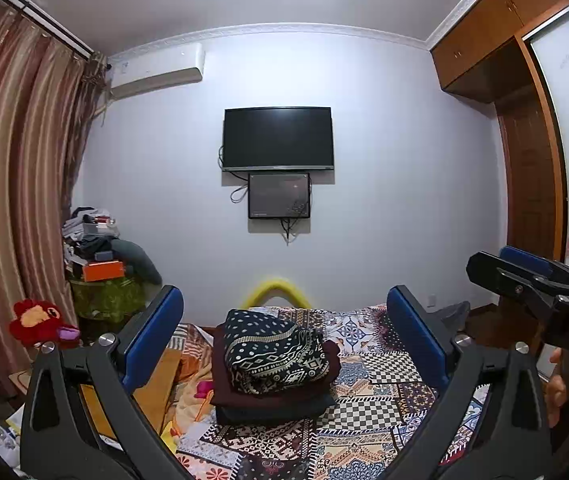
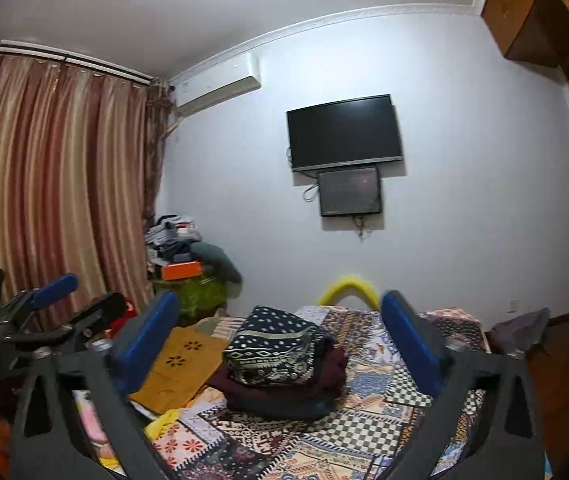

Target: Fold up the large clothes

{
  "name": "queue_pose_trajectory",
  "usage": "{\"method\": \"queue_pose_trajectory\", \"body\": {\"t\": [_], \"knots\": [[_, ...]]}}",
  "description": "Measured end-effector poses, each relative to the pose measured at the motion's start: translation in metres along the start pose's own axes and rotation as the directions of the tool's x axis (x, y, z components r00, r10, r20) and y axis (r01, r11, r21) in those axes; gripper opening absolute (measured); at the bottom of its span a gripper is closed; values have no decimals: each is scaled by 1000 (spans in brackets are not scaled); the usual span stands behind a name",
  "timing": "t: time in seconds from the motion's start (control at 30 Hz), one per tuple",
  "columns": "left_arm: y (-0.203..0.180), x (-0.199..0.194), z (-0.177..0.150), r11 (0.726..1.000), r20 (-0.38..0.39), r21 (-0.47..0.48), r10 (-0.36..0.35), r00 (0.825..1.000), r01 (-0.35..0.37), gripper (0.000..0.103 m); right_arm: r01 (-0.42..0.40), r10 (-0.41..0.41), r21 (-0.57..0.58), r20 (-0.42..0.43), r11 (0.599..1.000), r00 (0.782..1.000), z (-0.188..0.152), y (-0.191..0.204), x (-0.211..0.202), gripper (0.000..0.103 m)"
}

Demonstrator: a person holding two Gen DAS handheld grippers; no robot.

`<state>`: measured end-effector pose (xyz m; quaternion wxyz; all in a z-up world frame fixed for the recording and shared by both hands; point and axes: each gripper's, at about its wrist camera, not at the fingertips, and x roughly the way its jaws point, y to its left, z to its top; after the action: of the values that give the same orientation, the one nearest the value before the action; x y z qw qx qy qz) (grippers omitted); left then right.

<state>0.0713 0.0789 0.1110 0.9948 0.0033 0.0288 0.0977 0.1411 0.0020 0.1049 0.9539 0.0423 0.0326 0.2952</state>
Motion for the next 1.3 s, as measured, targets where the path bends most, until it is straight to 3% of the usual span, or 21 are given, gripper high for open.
{"method": "queue_pose_trajectory", "body": {"t": [0.33, 1.3], "knots": [[12, 1, -12, 998, -10, -55, 22, 1000, -22, 103, 28, -27, 13, -43, 1000, 999, -13, -11, 4, 103], [16, 13, -31, 999, -60, -40, 12, 998, -14, 103, 35, -34, 4, -113, 999, 993, -16, -11, -4, 103]]}}
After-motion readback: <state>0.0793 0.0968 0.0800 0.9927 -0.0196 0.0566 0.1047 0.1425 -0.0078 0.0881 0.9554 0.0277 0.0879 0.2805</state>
